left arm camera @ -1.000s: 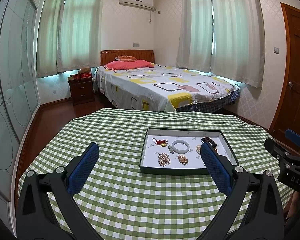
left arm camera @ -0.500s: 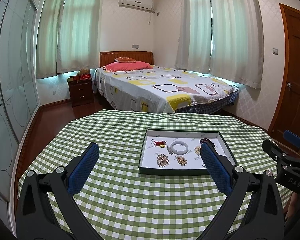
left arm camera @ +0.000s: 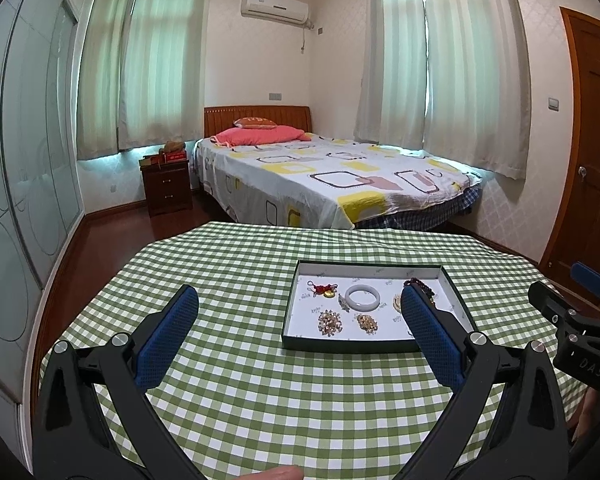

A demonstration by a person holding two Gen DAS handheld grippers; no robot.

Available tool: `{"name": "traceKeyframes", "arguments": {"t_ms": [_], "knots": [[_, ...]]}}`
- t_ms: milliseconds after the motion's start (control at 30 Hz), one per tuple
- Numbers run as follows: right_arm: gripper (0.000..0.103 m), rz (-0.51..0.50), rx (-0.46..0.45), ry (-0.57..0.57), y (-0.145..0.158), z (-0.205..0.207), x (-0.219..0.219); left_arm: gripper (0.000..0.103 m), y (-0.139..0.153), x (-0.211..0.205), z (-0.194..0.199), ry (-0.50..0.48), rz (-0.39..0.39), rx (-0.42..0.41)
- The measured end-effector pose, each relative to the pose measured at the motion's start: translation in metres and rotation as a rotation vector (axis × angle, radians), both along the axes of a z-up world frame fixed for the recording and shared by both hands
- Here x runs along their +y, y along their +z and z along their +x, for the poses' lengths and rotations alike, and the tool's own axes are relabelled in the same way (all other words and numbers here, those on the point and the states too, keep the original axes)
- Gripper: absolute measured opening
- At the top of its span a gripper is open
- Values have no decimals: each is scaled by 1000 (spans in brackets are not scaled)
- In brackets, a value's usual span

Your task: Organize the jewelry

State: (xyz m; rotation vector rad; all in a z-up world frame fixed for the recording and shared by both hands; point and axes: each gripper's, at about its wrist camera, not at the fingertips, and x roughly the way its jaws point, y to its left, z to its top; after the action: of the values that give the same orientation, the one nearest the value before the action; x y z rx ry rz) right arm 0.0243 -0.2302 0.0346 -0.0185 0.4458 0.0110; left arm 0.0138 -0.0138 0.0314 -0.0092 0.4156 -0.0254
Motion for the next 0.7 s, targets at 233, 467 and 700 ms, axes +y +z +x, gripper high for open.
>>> {"name": "traceKeyframes", "arguments": {"t_ms": [233,467,700], "knots": [[84,0,3,1,-1,-2,0,99,0,-3,0,-30,8,-18],[84,-1,7,3,-2,-2,0,99,-7,-2,4,-38,-6,-23],[84,1,12,10,-4,-2,0,99,-12,-3,5,-56,4,-11]]}}
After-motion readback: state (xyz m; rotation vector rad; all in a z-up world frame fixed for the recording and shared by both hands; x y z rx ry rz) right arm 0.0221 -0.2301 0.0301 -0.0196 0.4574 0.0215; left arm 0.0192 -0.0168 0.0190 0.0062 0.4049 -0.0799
